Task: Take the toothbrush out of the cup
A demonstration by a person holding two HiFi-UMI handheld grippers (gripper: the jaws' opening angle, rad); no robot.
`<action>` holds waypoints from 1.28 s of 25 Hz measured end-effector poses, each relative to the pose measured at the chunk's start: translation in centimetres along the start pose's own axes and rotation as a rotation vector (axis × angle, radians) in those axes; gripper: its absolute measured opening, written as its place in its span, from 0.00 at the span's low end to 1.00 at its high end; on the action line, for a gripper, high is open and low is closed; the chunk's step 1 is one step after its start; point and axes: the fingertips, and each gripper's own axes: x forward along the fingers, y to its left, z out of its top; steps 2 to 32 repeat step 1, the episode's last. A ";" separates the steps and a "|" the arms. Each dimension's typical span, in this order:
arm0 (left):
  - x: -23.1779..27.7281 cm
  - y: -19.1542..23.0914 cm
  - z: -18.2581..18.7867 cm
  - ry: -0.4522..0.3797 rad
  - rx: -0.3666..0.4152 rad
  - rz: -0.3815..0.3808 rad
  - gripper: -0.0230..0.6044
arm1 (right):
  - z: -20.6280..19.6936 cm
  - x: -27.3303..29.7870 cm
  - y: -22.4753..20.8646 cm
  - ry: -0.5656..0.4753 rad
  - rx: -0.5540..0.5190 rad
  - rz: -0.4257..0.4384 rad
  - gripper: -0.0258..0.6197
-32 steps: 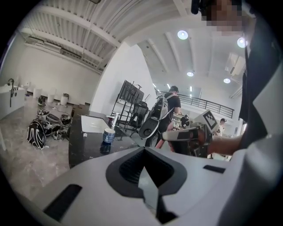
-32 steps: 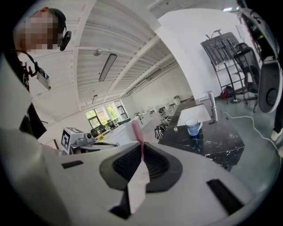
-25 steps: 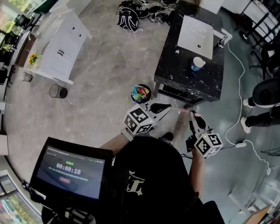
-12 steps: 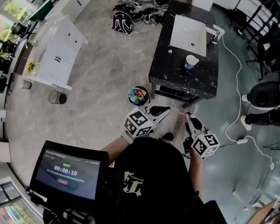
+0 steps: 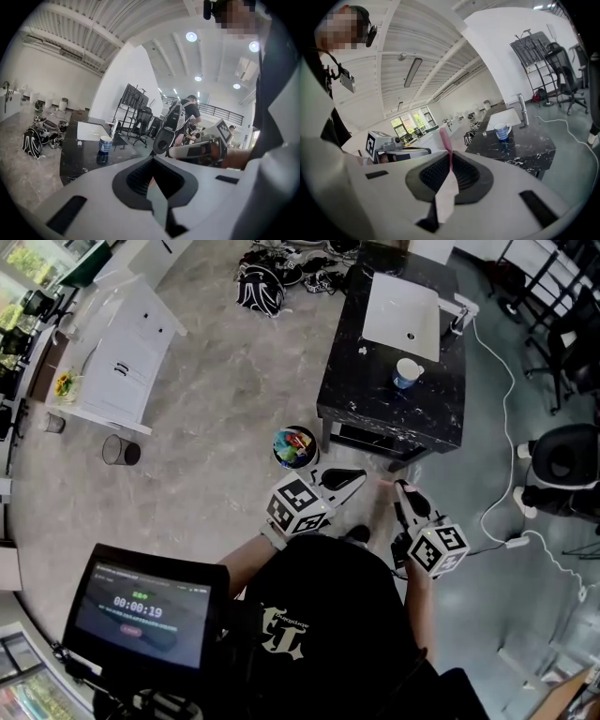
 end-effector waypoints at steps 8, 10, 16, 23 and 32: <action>0.0 0.0 0.0 -0.002 0.001 0.000 0.04 | 0.0 0.1 0.1 0.000 -0.002 0.003 0.05; 0.0 0.0 0.0 -0.002 0.001 0.000 0.04 | 0.0 0.1 0.1 0.000 -0.002 0.003 0.05; 0.0 0.0 0.0 -0.002 0.001 0.000 0.04 | 0.0 0.1 0.1 0.000 -0.002 0.003 0.05; 0.0 0.0 0.0 -0.002 0.001 0.000 0.04 | 0.0 0.1 0.1 0.000 -0.002 0.003 0.05; 0.0 0.0 0.0 -0.002 0.001 0.000 0.04 | 0.0 0.1 0.1 0.000 -0.002 0.003 0.05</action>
